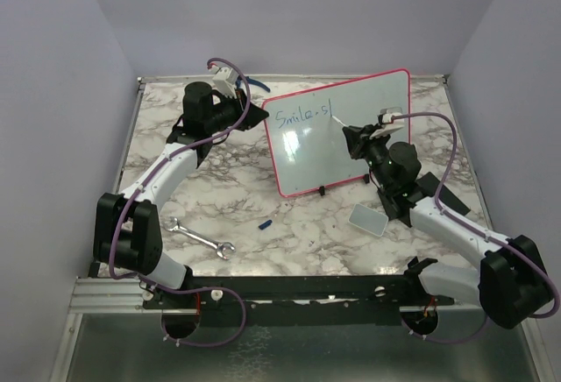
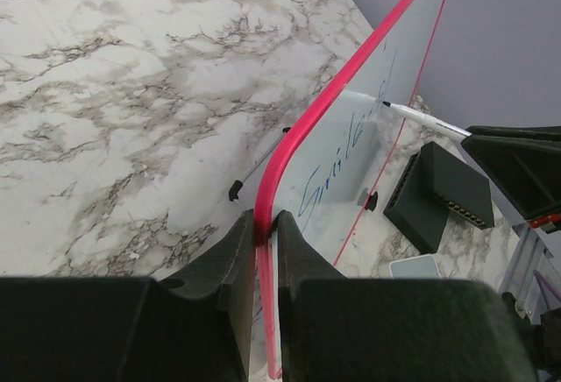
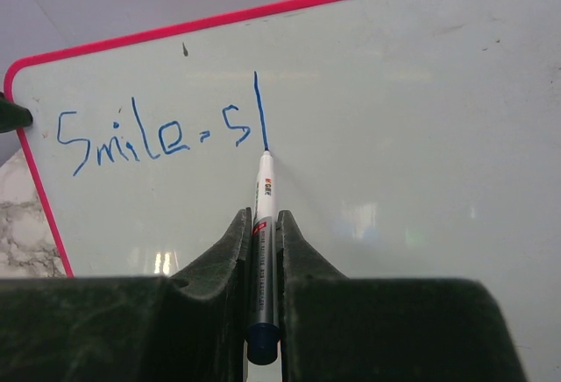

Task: Write a sentence on the whiteboard

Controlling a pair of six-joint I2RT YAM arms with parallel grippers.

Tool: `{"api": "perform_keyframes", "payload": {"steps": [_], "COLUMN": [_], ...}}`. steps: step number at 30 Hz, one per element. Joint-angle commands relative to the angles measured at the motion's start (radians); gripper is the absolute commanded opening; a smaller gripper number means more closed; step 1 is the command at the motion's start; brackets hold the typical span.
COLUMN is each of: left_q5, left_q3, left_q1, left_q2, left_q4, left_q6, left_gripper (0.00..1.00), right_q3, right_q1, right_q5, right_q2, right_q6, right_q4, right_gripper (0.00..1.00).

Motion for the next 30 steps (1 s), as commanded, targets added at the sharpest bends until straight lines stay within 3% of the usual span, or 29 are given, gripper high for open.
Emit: {"api": "perform_keyframes", "payload": {"steps": [1, 30], "left_q5": [0.006, 0.004], "left_q3": [0.005, 0.005], "left_q1": [0.008, 0.008], "left_q2": [-0.03, -0.033], "left_q4": [0.015, 0.015], "left_q6": [0.003, 0.004], "left_gripper": [0.03, 0.03], "right_q3": [0.039, 0.021], "right_q1": [0.0, 0.0], "right_q5": [0.004, 0.067], "right_q2": [0.025, 0.01], "right_q6": [-0.014, -0.034], "right_q4": [0.023, 0.005], "right_gripper": [0.01, 0.01]}}
